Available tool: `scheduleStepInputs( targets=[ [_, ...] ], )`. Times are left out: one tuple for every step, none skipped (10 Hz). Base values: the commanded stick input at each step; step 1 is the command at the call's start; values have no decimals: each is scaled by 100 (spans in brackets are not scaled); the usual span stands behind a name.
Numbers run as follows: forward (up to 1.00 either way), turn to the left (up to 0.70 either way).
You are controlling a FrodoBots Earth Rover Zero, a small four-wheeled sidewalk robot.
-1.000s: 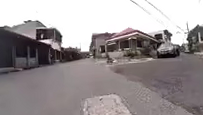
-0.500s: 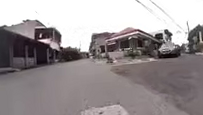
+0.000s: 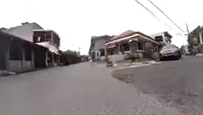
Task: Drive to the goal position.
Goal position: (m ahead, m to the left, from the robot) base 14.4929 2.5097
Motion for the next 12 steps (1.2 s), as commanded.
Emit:
scheduleStepInputs(
  targets=[
    [70,1],
    [70,2],
    [70,22],
    [70,36],
    [70,36],
    [70,36],
    [70,4],
    [70,1],
    [70,1],
    [70,1],
    [70,1],
    [70,1]
  ],
)
